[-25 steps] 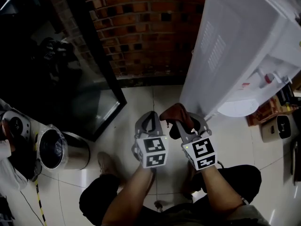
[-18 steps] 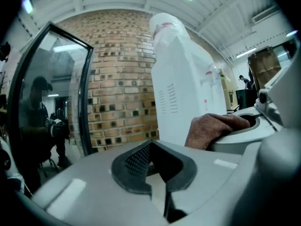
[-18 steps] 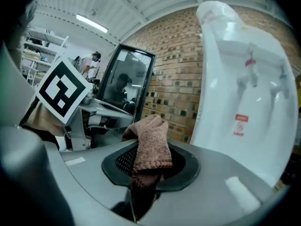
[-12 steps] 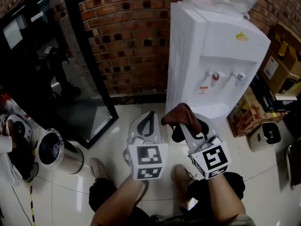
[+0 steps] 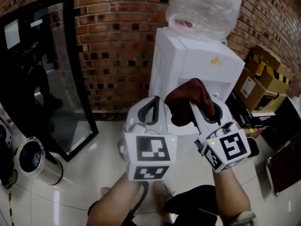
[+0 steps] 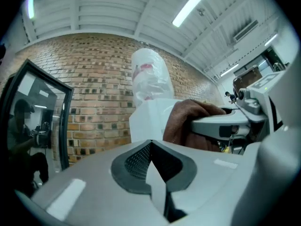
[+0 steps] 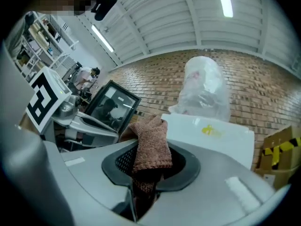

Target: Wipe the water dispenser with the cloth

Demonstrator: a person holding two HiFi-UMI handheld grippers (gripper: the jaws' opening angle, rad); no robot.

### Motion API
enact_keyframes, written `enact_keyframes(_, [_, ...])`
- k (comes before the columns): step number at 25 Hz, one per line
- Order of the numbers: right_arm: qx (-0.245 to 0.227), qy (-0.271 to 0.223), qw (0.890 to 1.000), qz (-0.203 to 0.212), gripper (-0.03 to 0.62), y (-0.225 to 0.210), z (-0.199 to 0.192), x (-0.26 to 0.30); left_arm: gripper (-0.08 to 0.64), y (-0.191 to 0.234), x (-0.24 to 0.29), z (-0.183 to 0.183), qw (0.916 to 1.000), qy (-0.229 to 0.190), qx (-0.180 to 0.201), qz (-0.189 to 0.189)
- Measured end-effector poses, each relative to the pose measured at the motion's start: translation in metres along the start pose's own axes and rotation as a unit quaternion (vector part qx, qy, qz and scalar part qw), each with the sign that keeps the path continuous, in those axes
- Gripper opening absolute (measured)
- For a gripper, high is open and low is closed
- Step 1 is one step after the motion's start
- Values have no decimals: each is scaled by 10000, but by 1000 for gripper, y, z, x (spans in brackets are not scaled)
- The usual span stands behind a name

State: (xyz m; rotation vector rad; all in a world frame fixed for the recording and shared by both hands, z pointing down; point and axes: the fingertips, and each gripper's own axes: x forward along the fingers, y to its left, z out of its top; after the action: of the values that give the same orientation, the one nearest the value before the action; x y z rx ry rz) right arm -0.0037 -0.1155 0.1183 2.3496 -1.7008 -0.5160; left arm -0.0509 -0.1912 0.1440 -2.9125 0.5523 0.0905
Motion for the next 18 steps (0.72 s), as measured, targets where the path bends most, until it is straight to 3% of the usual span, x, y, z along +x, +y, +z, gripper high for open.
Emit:
enact_keyframes(4, [-397, -186, 9980, -449, 100, -27, 47, 16, 0, 14, -1, 38, 9984, -411, -378, -99])
enact_keyframes(10, [-1360, -135, 9881, -701, 101, -28, 90, 68, 0, 26, 13, 21, 9939, -196, -1054, -261])
enact_keyframes(14, [-1770, -18, 9812, -770, 101, -32, 92, 104, 0, 23, 28, 16, 9941, -121, -1004, -391])
enact_keyframes(18, [-1959, -79, 9759, -962, 101, -51, 89, 106, 0, 16, 44, 9, 9939, -109, -1011, -432])
